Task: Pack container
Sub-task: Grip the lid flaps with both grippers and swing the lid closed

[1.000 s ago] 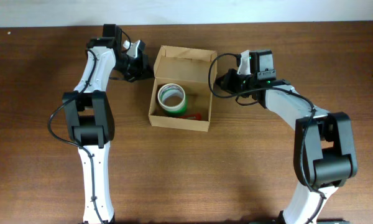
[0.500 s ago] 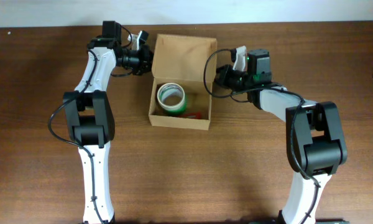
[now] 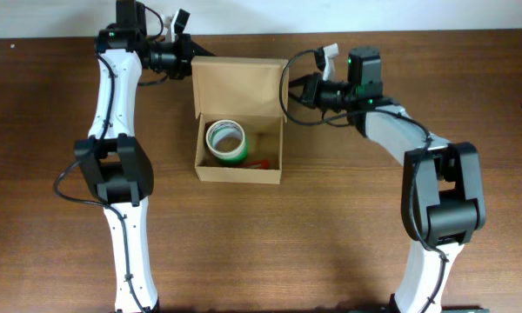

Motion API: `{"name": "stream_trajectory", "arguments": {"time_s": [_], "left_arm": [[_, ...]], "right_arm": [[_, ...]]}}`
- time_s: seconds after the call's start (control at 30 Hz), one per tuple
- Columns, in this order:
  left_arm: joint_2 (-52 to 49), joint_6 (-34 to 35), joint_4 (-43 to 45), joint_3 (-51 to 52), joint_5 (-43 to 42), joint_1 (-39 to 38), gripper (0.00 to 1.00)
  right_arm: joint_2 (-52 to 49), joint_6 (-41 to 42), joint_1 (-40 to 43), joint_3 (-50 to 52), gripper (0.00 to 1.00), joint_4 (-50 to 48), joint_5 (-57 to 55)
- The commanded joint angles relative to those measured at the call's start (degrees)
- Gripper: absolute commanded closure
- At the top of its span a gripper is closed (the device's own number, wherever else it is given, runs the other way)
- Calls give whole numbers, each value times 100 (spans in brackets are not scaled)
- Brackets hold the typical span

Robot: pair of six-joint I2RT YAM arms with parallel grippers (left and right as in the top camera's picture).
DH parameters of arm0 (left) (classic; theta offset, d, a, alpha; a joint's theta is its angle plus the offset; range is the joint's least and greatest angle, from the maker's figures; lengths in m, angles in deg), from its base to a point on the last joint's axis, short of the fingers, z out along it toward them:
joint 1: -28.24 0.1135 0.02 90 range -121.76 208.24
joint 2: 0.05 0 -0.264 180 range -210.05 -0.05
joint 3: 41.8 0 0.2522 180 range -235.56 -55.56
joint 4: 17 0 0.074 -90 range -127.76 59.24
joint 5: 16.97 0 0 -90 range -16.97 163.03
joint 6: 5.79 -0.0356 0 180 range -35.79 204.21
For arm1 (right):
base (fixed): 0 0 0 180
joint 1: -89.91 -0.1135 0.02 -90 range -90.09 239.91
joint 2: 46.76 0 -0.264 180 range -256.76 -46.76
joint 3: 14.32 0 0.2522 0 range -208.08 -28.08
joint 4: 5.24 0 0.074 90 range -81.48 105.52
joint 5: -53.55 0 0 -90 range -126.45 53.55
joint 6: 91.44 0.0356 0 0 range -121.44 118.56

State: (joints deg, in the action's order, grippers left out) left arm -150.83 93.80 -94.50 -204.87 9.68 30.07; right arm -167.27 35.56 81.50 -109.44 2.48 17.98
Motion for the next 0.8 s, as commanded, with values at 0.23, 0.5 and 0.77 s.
{"name": "stream_trajectory", "arguments": {"time_s": [0.23,0.5,0.77], "left_arm": [[-61,-1331,-2170,-1270,911,-72,98],[66,-1305,-3294,-2363,2695,-243,98],[645,-1086,-3294,-2378,4026,-645,99]], "right_arm": [[122,-2448,-155,-2092,96,3943,-420],[133,-3497,-627,-3442,96,6325,-1657],[173,-3661,-1180,-3748,96,7519,-2673]]}}
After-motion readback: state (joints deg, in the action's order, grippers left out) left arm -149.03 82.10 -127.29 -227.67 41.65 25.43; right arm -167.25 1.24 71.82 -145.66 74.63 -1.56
